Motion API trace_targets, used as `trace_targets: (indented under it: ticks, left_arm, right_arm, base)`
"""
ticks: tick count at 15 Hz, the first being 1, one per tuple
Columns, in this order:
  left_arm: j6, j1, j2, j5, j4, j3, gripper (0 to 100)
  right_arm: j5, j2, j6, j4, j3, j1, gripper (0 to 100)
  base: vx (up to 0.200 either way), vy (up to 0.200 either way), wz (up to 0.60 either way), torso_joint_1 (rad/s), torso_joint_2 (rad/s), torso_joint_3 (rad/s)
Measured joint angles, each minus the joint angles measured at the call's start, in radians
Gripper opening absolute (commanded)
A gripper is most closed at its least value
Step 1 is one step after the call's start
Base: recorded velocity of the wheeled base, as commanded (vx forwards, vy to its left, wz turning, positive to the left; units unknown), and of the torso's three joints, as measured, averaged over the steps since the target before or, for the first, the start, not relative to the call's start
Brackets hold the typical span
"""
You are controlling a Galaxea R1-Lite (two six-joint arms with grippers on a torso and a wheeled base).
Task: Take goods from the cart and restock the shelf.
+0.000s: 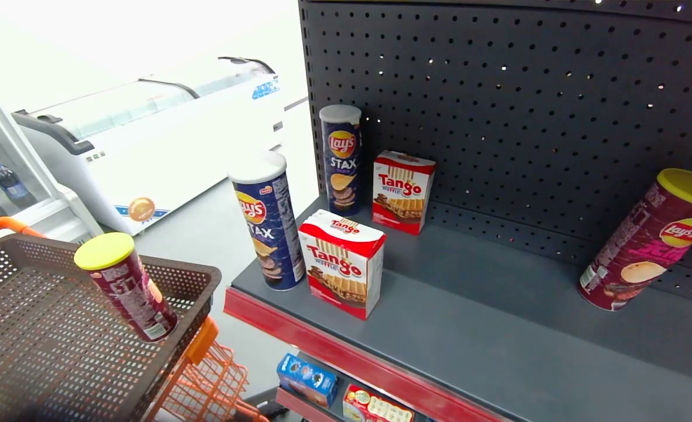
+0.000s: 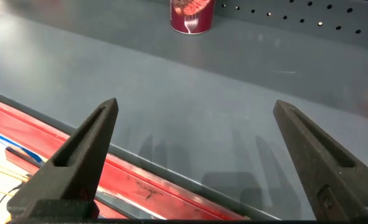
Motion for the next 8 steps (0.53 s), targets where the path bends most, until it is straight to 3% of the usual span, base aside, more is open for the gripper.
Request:
trace_targets:
  ticks: [2,4,6,8]
  left_arm:
    - [0.013,0.153,0.150,-0.110,-0.094,-0.024,100]
    - [0.086,0.300,0.313,-0.199,-0.191,-0.031,100]
    - [0.135,0.349,0.457,-0.203,-0.326,-0.023,100]
    - [0.149,0.333,0.571,-0.168,-0.416,-0.016,100]
  right_arm:
    - [0.000,0.000,0.000,0.000,0.000,0.000,100]
    - [0.000,0.000,0.000,0.000,0.000,0.001,100]
    - [0.000,0.000,0.000,0.000,0.000,0.000,100]
    - [0.000,0.000,0.000,0.000,0.000,0.000,100]
  base:
    - [0.000,0.000,0.00,0.000,0.00,0.000]
    - [0.000,0.000,0.00,0.000,0.00,0.000]
    - [0.000,0.000,0.00,0.000,0.00,0.000]
    - [0.000,0.000,0.00,0.000,0.00,0.000]
